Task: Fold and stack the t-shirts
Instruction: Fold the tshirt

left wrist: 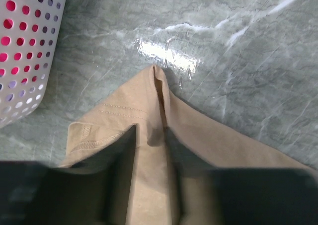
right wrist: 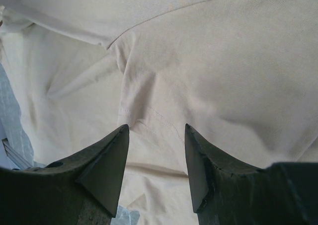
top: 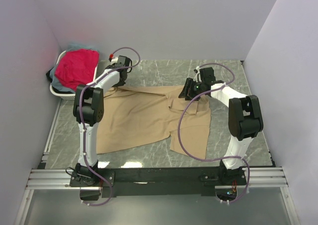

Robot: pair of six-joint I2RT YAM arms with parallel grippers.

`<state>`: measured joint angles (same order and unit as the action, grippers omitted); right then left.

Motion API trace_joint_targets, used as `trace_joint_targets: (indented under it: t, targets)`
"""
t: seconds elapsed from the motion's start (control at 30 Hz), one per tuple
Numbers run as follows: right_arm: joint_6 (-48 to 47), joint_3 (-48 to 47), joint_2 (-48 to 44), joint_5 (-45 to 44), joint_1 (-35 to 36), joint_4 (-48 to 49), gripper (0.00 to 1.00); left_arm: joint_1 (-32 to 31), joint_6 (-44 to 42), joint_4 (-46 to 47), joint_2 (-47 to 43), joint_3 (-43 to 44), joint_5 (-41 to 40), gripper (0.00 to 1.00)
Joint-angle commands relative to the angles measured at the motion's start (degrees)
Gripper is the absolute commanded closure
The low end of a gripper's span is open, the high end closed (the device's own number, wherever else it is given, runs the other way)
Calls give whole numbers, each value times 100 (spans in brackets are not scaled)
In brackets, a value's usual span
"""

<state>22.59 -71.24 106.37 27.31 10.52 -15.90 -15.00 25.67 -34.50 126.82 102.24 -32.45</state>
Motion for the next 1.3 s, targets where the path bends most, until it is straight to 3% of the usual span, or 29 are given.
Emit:
trace_joint_targets:
  t: [0.0,0.2,0.3,0.43,0.5,0.63,0.7,0.83,1.27]
  targets:
    - [-106,-232,156,46,29,-9,44,33,-44,145,-158,-19,28,75]
    - [-123,-241,174,2,29,-45,44,41,-10,145,-70,-28,72,85]
    - [-132,-250,174,-6,37,-80,44,41,17,172,-79,-98,72,70]
    - [-141,-267,174,2,29,-80,44,41,8,268,-140,-248,54,61]
    - [-132,-250,174,11,20,-71,44,50,-1,268,-114,-266,81,64]
    - [-150,-250,165,-7,29,-80,44,59,34,242,-18,-222,116,83]
    - [-141,-250,165,-6,37,-71,44,68,17,260,-17,-213,151,85]
    - [-132,-241,183,11,29,-54,44,68,43,216,-105,-160,98,99]
    - [-88,-153,7,249,37,-44,44,68,17,-610,-1520,-722,-639,99]
